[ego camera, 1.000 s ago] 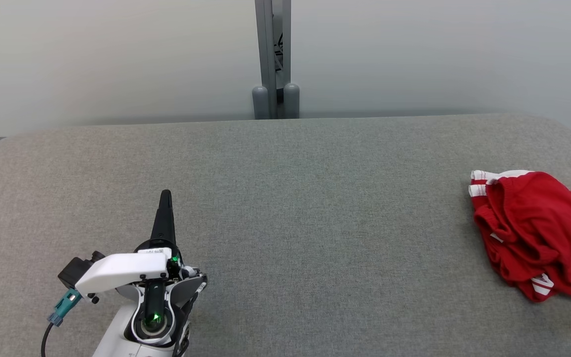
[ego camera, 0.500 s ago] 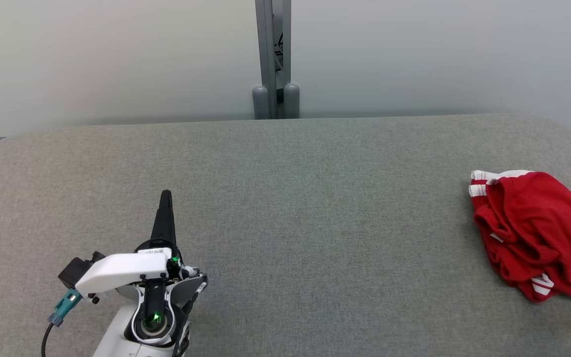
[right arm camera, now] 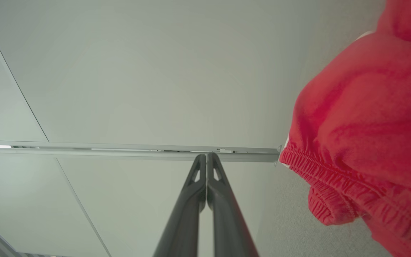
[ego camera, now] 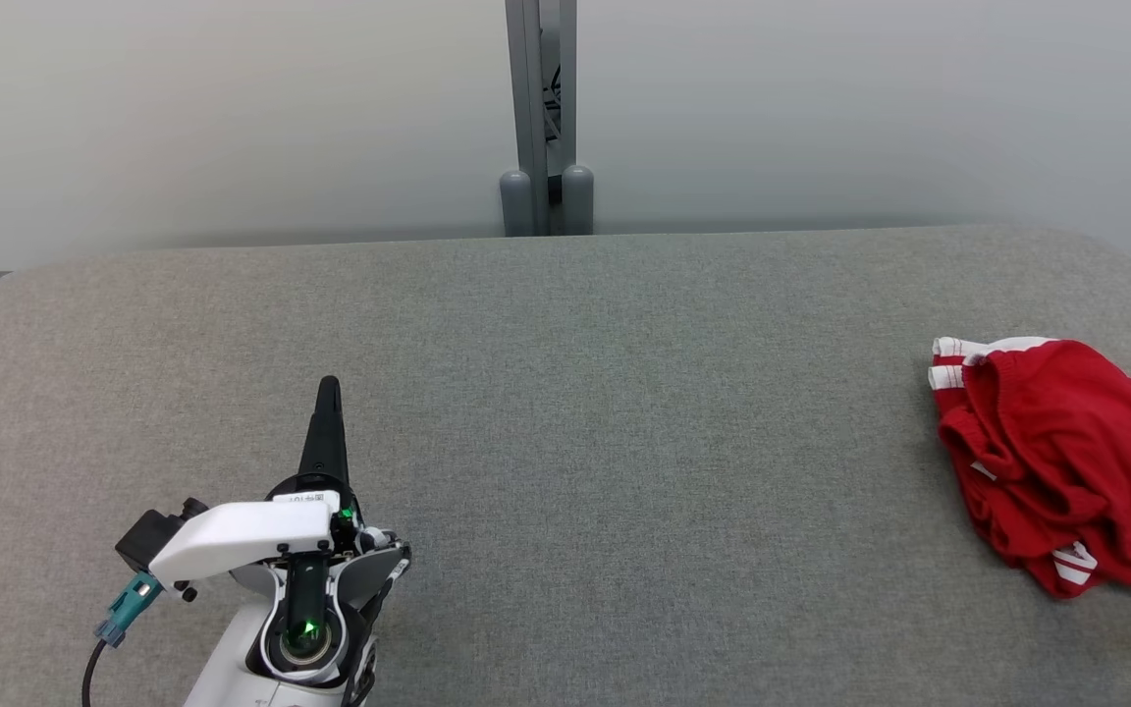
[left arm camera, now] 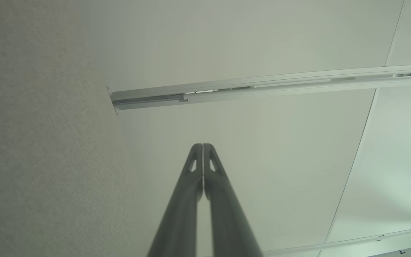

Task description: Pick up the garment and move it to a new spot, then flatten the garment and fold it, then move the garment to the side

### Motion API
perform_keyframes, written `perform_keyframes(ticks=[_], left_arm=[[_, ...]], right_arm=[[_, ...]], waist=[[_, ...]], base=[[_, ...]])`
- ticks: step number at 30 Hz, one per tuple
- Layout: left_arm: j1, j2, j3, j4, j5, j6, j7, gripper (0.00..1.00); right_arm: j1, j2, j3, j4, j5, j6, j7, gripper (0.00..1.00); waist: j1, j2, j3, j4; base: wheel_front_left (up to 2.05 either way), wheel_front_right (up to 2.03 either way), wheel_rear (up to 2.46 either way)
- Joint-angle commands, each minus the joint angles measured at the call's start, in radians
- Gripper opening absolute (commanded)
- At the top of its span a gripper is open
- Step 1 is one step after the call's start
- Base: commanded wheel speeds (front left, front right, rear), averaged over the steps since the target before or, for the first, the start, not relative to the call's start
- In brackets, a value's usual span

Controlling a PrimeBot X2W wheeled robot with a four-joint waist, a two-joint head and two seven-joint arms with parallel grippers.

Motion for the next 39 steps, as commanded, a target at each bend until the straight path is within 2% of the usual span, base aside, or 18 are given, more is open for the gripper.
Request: perform_keyframes(ticks=[1, 39], left_arm=[[-0.020, 0.003, 0.001, 0.001, 0.000, -0.004, -0.002, 0.00], [-0.020, 0.003, 0.001, 0.000, 0.000, -0.004, -0.002, 0.00]], right_arm=[[-0.006, -0.005, 0.001, 0.001, 0.003, 0.002, -0.001, 0.00], [-0.005, -0.007, 0.004, 0.001, 0.006, 0.003, -0.003, 0.00]], waist=[[0.0000, 0.0000, 0.000, 0.000], [0.0000, 0.0000, 0.000, 0.000]], base=[[0.00, 0.00, 0.00], [0.00, 0.00, 0.00]])
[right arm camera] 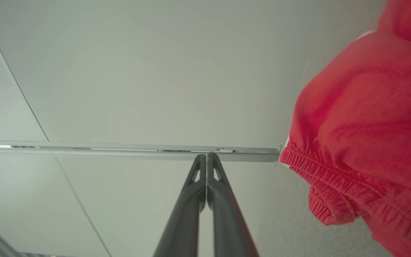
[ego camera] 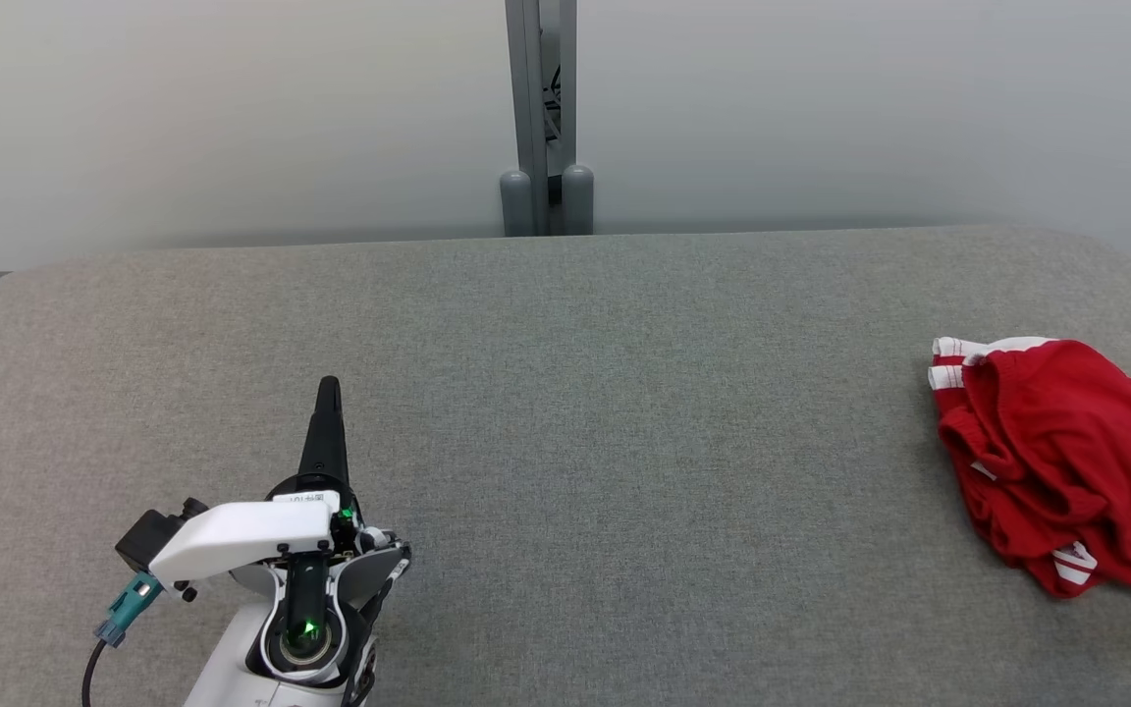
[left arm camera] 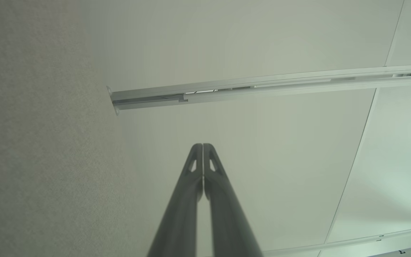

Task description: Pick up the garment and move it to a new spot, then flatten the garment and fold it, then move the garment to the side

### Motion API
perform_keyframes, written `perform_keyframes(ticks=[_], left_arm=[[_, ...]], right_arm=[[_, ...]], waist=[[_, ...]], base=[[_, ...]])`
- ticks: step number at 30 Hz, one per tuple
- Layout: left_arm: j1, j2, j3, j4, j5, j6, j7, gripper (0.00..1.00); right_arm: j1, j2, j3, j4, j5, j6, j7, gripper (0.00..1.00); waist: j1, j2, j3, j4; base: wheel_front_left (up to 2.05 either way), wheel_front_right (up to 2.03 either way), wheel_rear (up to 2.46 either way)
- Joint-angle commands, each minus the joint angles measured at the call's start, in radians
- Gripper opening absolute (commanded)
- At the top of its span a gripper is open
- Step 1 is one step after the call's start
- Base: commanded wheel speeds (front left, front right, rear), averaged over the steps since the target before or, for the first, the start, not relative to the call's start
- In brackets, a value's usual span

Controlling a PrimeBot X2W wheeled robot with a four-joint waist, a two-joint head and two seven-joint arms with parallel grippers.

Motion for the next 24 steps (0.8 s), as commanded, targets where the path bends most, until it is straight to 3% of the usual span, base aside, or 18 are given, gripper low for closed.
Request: perform_keyframes(ticks=[1, 24], left_arm=[[-0.020, 0.003, 0.001, 0.000, 0.000, -0.004, -0.002, 0.00], [-0.020, 0.003, 0.001, 0.000, 0.000, -0.004, -0.002, 0.00]], right_arm=[[-0.005, -0.006, 0.003, 0.001, 0.005, 0.003, -0.003, 0.00], [-0.005, -0.006, 0.003, 0.001, 0.006, 0.003, -0.004, 0.00]], waist=[[0.0000, 0.0000, 0.000, 0.000], [0.0000, 0.0000, 0.000, 0.000]], base=[[0.00, 0.00, 0.00], [0.00, 0.00, 0.00]])
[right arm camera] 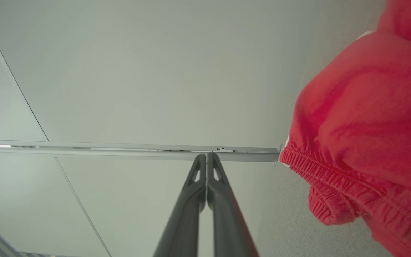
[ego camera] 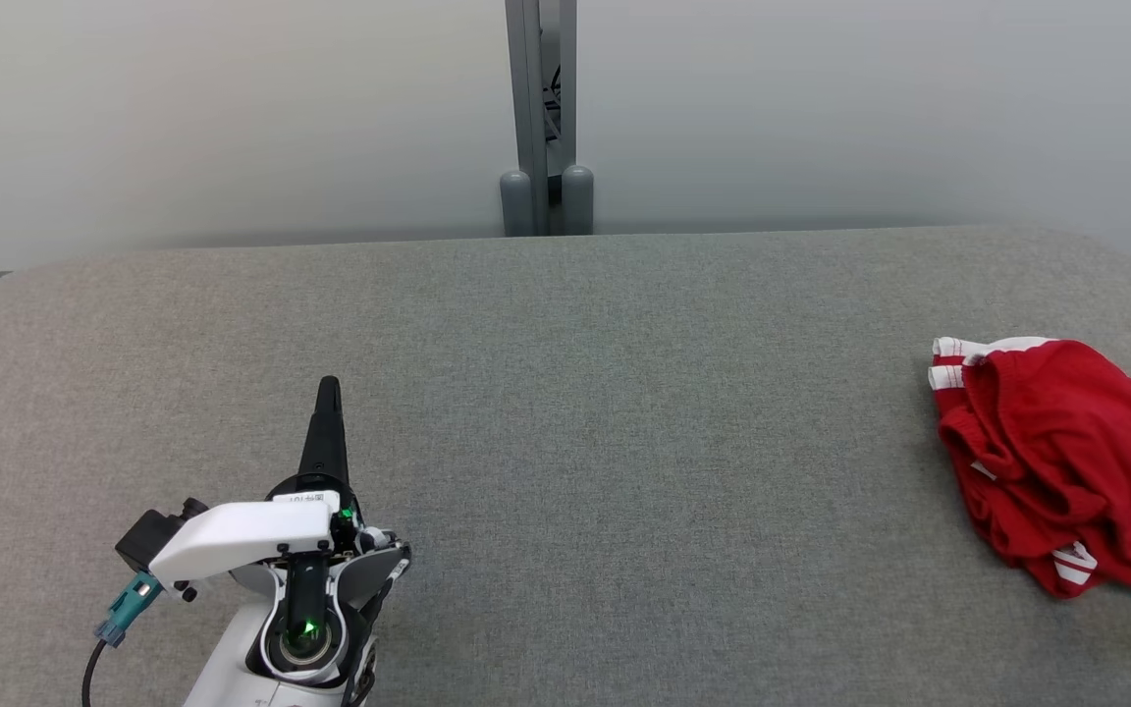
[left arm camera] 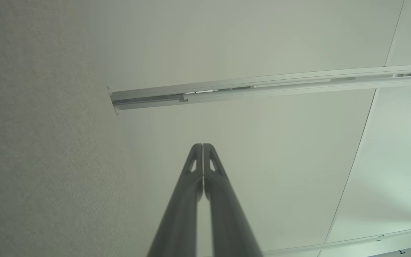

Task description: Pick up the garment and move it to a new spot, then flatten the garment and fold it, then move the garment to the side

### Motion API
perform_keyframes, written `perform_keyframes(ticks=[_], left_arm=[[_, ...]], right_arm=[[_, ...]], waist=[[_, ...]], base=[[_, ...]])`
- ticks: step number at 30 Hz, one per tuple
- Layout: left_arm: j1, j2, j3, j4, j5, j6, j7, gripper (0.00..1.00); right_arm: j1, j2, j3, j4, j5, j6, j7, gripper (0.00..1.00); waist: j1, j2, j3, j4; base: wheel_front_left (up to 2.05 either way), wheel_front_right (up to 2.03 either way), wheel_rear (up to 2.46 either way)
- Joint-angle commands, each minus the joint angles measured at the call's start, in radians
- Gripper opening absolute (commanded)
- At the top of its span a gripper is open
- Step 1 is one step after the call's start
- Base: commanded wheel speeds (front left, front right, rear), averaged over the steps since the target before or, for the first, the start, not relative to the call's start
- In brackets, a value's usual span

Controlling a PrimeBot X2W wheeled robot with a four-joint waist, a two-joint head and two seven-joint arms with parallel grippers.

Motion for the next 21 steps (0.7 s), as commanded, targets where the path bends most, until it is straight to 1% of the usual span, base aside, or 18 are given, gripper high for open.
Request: perform_keyframes(ticks=[1, 21], left_arm=[[-0.020, 0.003, 0.001, 0.000, 0.000, -0.004, -0.002, 0.00], [-0.020, 0.003, 0.001, 0.000, 0.000, -0.004, -0.002, 0.00]], right_arm=[[-0.005, -0.006, 0.002, 0.001, 0.006, 0.003, -0.004, 0.00], [-0.004, -0.006, 0.002, 0.001, 0.006, 0.003, -0.004, 0.00]], waist=[[-0.0001, 0.0000, 0.000, 0.000], [-0.0001, 0.0000, 0.000, 0.000]], base=[[0.00, 0.00, 0.00], [0.00, 0.00, 0.00]])
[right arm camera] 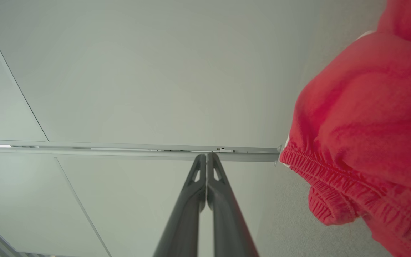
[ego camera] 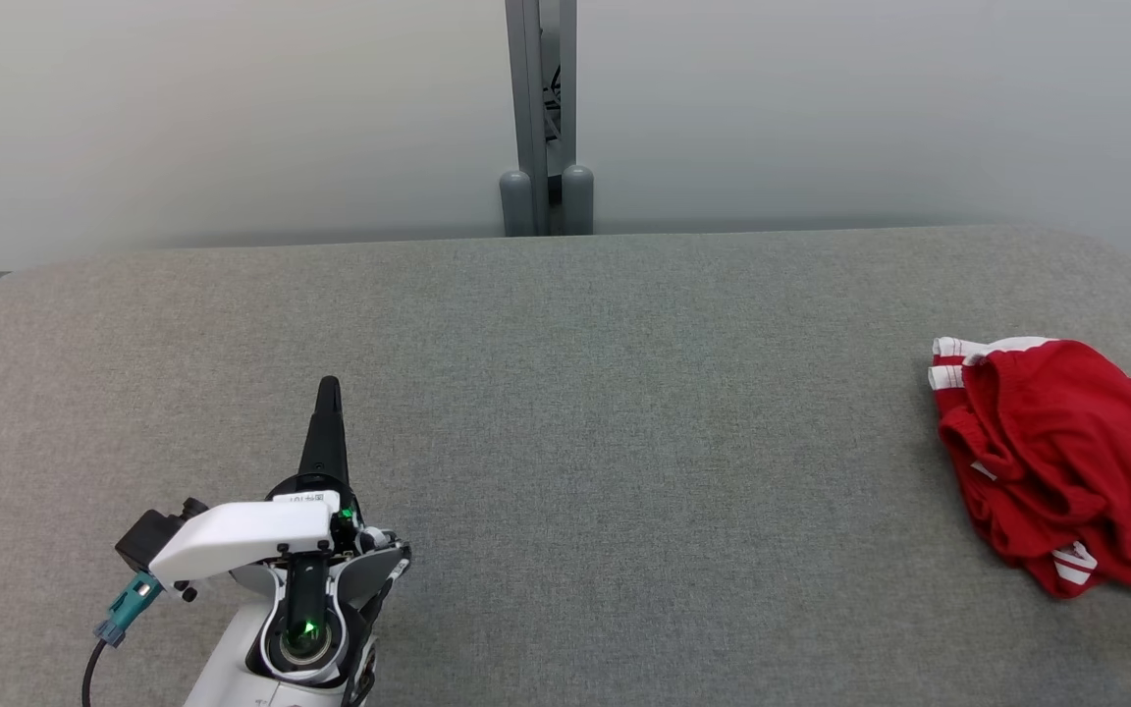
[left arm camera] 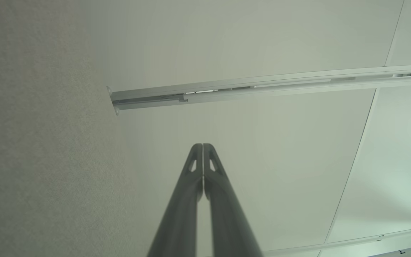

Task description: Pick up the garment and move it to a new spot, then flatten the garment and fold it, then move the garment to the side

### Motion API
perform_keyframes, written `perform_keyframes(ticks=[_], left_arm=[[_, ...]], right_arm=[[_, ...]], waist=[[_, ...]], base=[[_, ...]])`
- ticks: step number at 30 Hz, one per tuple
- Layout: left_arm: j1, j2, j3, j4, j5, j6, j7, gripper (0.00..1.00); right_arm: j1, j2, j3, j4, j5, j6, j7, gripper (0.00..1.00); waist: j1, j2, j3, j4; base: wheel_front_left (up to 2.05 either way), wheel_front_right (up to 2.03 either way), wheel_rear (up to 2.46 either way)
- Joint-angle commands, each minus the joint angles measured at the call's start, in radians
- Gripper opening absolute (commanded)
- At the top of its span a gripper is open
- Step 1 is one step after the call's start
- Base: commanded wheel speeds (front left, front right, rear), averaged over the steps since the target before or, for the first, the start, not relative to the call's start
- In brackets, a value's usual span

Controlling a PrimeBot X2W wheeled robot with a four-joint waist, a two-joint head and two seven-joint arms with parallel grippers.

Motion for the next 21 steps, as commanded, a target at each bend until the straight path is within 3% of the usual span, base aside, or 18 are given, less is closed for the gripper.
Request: perform_keyframes(ticks=[1, 21], left_arm=[[-0.020, 0.003, 0.001, 0.000, 0.000, -0.004, -0.002, 0.00], [-0.020, 0.003, 0.001, 0.000, 0.000, -0.004, -0.002, 0.00]], right_arm=[[-0.004, -0.006, 0.002, 0.001, 0.006, 0.003, -0.003, 0.00], [-0.004, -0.006, 0.002, 0.001, 0.006, 0.003, -0.003, 0.00]], waist=[[0.0000, 0.0000, 0.000, 0.000], [0.0000, 0.0000, 0.000, 0.000]], base=[[0.00, 0.00, 0.00], [0.00, 0.00, 0.00]])
